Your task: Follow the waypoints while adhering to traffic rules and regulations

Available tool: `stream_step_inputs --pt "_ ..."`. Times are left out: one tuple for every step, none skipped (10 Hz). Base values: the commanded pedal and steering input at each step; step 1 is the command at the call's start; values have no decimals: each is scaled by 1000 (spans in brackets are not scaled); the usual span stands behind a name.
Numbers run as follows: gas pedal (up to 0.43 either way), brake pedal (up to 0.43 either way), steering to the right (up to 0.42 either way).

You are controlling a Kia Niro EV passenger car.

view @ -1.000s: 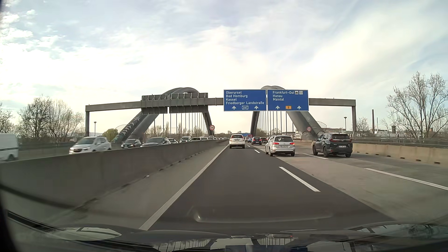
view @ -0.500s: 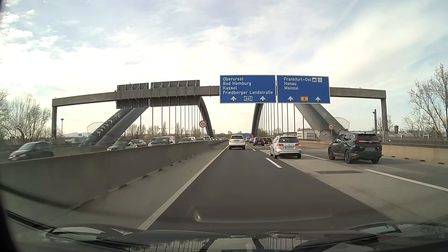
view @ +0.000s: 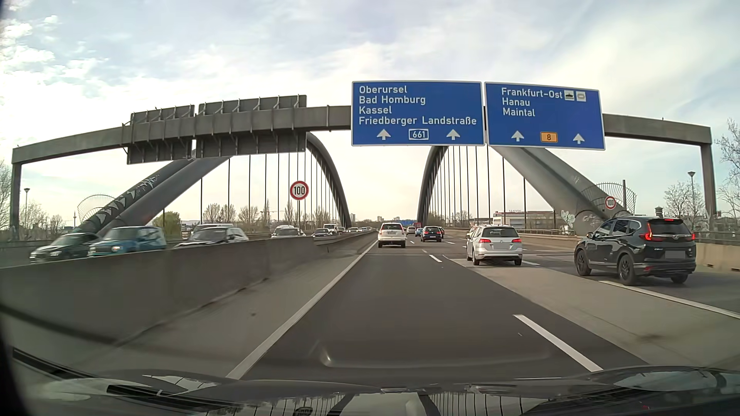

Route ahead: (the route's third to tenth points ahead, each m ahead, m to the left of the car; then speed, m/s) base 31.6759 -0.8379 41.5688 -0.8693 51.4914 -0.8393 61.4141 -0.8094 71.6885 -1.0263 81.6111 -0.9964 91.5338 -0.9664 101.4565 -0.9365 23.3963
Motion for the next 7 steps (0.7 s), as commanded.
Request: stream_step_inputs --pt "28 0 -1" --pt "59 0 -1" --pt "59 0 -1" --pt "59 0 -1" --pt "59 0 -1" --pt "59 0 -1" --pt "59 0 -1"
